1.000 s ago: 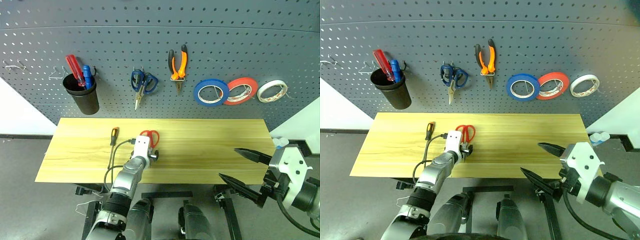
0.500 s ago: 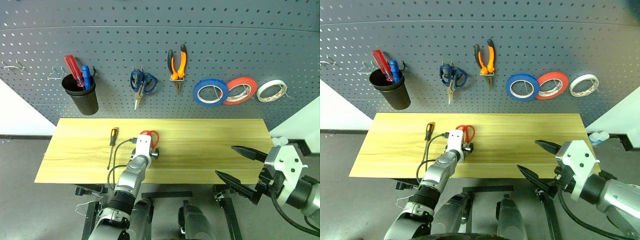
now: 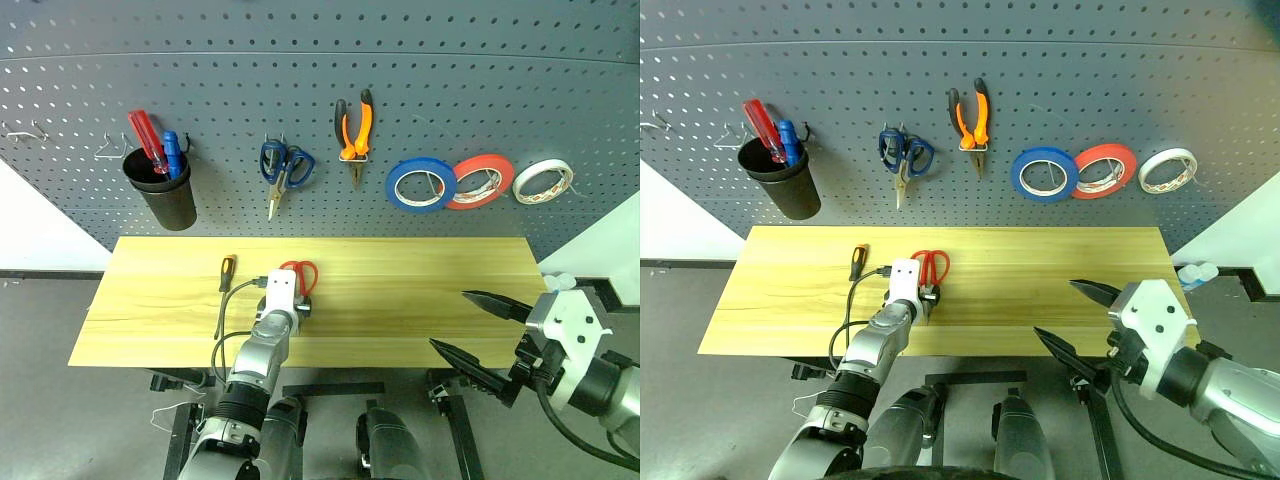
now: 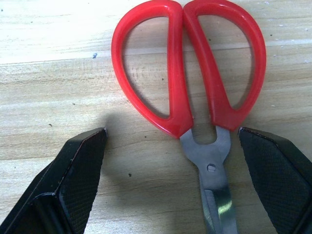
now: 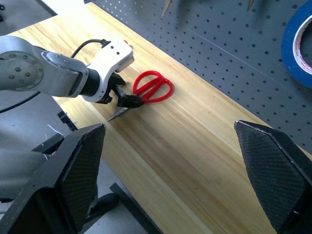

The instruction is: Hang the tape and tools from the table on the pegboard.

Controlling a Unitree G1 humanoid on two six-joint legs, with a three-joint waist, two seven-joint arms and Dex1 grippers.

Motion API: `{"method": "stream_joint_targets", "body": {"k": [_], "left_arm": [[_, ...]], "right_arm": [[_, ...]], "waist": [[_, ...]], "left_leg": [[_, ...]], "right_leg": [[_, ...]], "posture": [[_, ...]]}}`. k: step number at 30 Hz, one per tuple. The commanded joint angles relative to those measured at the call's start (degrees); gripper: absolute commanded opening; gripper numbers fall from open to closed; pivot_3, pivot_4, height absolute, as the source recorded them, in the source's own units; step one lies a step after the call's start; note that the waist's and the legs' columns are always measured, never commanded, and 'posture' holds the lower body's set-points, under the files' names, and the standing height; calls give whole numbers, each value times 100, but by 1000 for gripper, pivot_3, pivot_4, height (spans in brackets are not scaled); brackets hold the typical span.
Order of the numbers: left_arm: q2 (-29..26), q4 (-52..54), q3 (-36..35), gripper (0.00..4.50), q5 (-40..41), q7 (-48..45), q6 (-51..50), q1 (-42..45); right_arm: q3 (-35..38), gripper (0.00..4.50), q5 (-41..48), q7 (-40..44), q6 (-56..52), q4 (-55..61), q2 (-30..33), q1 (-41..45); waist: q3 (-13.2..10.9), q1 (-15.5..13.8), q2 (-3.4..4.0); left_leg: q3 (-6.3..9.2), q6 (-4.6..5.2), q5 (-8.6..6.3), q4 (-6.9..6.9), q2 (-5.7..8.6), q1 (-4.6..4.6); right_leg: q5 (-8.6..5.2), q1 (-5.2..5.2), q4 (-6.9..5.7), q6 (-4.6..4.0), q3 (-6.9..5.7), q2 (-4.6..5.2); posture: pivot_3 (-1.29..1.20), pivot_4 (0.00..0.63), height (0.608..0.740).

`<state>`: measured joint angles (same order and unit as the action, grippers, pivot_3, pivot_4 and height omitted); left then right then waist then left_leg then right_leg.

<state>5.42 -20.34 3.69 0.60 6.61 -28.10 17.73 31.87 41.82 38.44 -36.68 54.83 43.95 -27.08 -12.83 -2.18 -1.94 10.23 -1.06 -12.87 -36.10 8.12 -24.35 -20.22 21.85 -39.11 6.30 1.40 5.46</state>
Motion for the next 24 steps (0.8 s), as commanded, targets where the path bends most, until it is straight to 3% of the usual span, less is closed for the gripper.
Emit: {"method": "stream_joint_targets", "body": {"k": [1,20,24], "left_arm": [[145,-200,7,4500,-21,51,-178,-230],[179,-287,299,4500,-239,117,-347,-337],[169,-370,334,3663,-237,122,-303,-314]], "right_arm": [[22,4453,4,-61,74,215,35,21],[-63,4453,-37,-311,51,323,48,79],[-61,4500,-52,-341,51,322,46,93]], "waist": [[0,0,0],[4,-6,6],[4,0,6]], "left_leg": [[0,0,0,0,0,0],[-3,0,0,-1,0,0],[-3,0,-1,-1,0,0]], "right_leg": [[0,0,0,0,0,0],[1,-1,2,3,-2,0],[1,-1,2,3,-2,0]], "posture": [[-57,251,740],[-64,245,740],[-68,244,740]]}}
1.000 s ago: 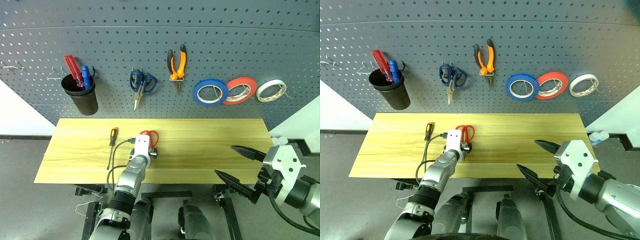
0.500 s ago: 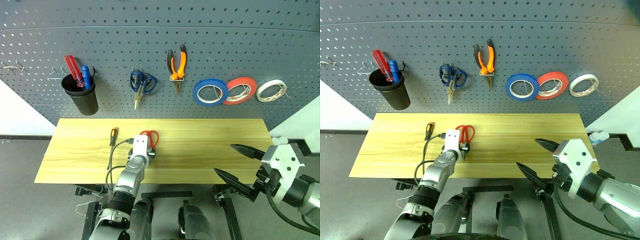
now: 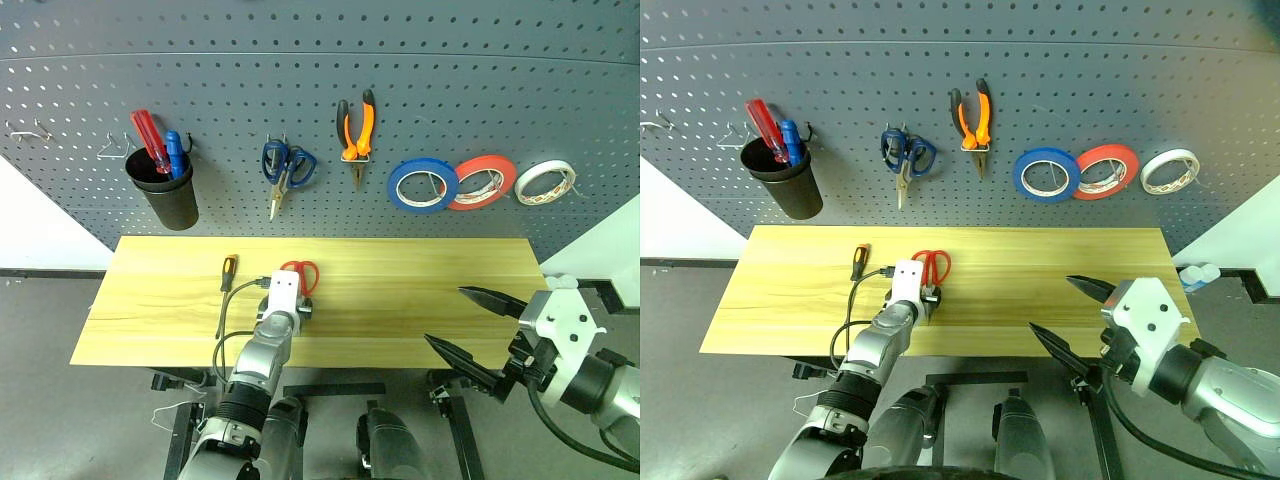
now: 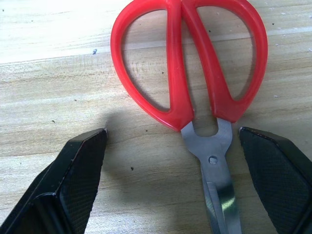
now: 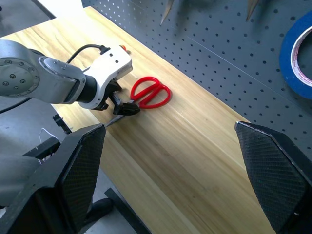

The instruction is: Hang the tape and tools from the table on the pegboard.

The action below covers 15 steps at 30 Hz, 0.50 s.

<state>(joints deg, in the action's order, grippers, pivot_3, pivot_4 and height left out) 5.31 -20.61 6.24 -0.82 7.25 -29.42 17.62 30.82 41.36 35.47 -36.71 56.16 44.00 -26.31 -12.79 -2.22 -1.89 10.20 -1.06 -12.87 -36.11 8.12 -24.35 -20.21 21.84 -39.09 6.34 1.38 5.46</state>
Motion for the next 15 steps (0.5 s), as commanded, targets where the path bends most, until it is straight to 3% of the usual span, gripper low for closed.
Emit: {"method": "stream_joint_targets", "body": {"k": [1,8,15], "left_arm": [[180,-355,91,3315,-89,58,-165,-303],[151,-442,149,1103,-71,55,-125,-265],[116,-518,151,1103,-63,47,3,-205]], "right_arm": [[56,4500,-12,-49,54,197,37,3],[81,4500,-7,-90,48,223,40,-12],[15,4500,-63,-112,64,162,53,34]], "waist": [[1,9,1],[3,8,5],[4,5,6]], "left_leg": [[0,0,0,0,0,1],[-1,0,-1,2,0,8],[-1,1,-2,3,0,26]], "right_leg": [[0,0,0,0,0,0],[0,-7,0,1,0,0],[-1,-24,4,2,0,0]], "posture": [[-69,245,740],[-71,245,740],[-63,242,740]]}}
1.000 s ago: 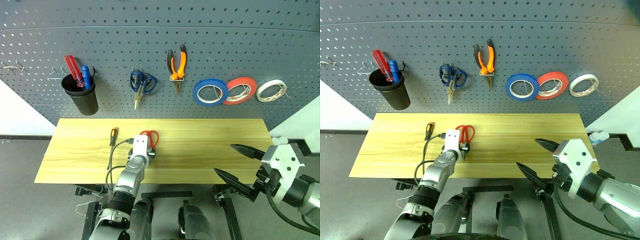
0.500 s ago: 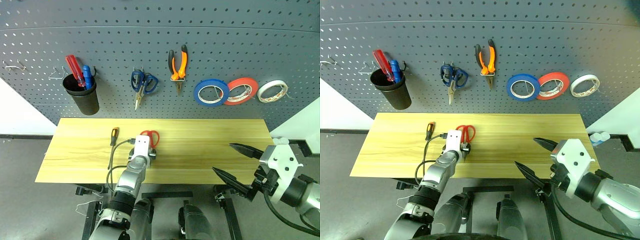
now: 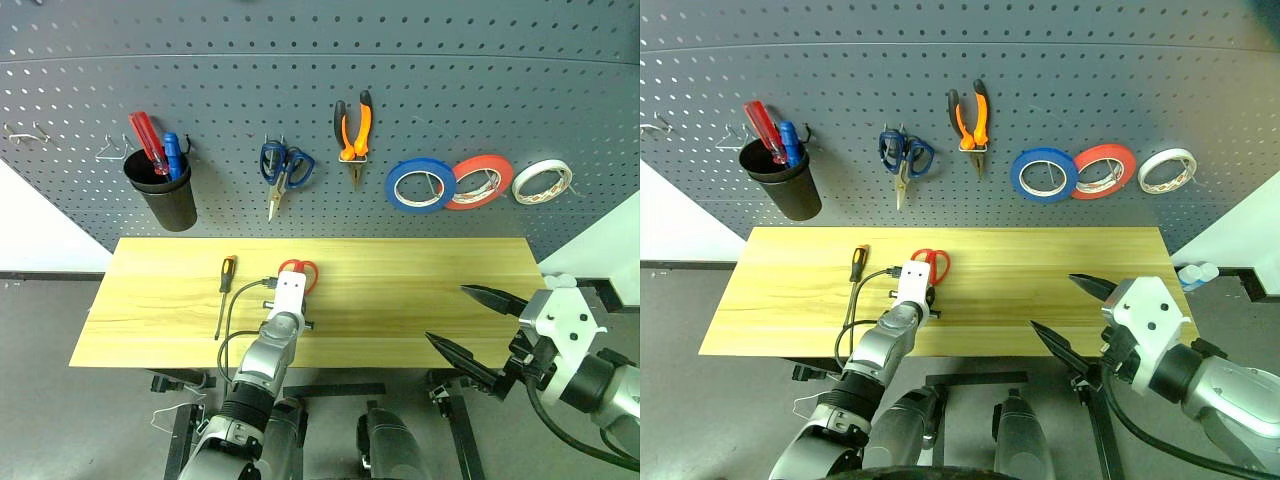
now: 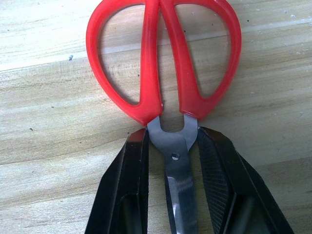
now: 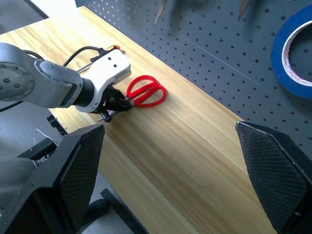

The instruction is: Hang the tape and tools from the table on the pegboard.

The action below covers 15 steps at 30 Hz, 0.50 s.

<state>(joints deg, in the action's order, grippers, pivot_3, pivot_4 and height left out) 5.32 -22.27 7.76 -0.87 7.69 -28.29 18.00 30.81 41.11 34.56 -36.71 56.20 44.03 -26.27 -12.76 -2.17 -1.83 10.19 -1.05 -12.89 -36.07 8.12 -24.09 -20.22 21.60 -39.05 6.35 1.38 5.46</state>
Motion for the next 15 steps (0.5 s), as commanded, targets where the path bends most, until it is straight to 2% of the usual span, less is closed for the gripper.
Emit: {"method": "stream_joint_targets", "body": {"k": [1,5,15], "left_arm": [[107,-333,-4,1103,-56,-1,-101,-233],[79,-207,12,1103,-65,-19,-105,-242],[-219,1017,456,1103,-343,-342,-234,-677]], "right_arm": [[2,4500,-44,-23,67,149,50,45],[-21,4500,-81,9,87,102,47,76],[-37,4500,-133,47,84,11,62,171]], "waist": [[0,0,0],[0,-1,1],[-2,-9,2]], "left_leg": [[0,0,0,0,0,3],[0,1,-1,1,0,9],[-1,8,-6,6,0,2]], "right_leg": [[0,-4,1,0,0,0],[-1,-10,4,1,0,0],[-1,-7,19,3,0,2]], "posture": [[-62,241,740],[-59,235,740],[-51,232,740]]}}
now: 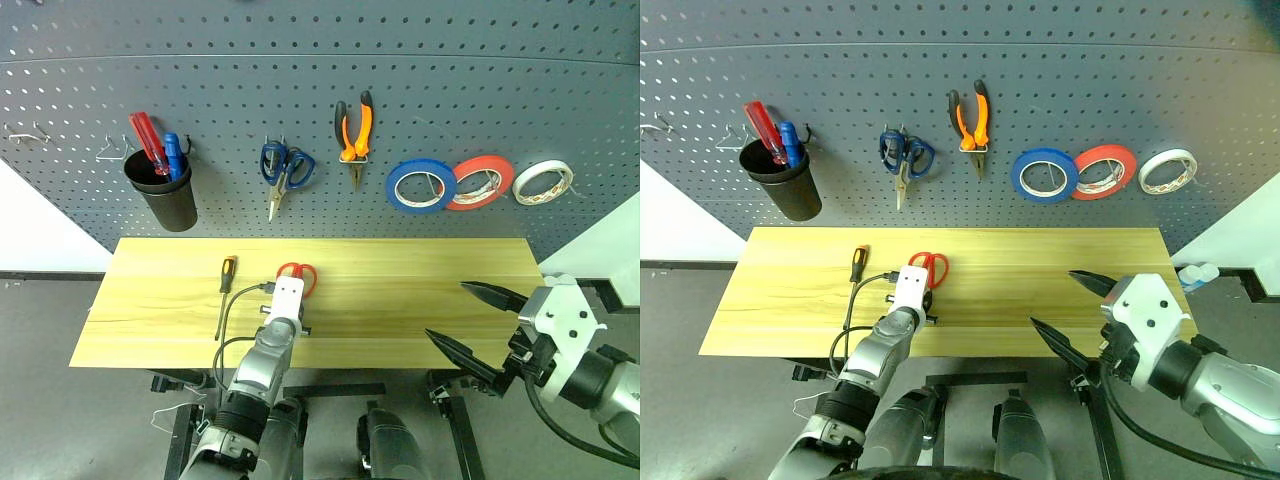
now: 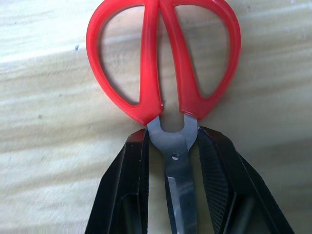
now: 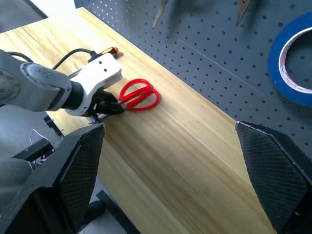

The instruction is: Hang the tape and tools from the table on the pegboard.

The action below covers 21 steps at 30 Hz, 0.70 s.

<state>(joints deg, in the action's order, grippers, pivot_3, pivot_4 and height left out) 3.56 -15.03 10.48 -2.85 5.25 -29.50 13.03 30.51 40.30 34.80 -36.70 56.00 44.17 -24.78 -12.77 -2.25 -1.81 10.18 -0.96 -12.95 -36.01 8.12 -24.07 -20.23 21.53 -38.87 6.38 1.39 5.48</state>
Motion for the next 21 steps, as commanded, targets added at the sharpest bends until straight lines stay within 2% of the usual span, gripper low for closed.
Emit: {"method": "stream_joint_targets", "body": {"k": [1,14,21], "left_arm": [[-81,439,216,1103,-183,-133,-126,-231],[-389,1316,666,1103,-568,-528,178,-538],[-618,1630,955,1103,-802,-758,688,-613]], "right_arm": [[-17,4500,-69,26,87,24,42,28],[-121,4500,-199,81,119,-75,17,136],[-235,4500,-268,95,144,-148,25,257]], "waist": [[-1,-1,0],[-1,-7,5],[2,-8,10]], "left_leg": [[0,1,-1,0,0,-1],[1,14,-8,2,1,-26],[0,15,-9,1,1,-27]], "right_leg": [[0,0,1,0,0,0],[10,1,57,16,0,1],[13,-3,66,20,0,2]], "posture": [[-50,231,740],[-40,211,740],[-33,201,740]]}}
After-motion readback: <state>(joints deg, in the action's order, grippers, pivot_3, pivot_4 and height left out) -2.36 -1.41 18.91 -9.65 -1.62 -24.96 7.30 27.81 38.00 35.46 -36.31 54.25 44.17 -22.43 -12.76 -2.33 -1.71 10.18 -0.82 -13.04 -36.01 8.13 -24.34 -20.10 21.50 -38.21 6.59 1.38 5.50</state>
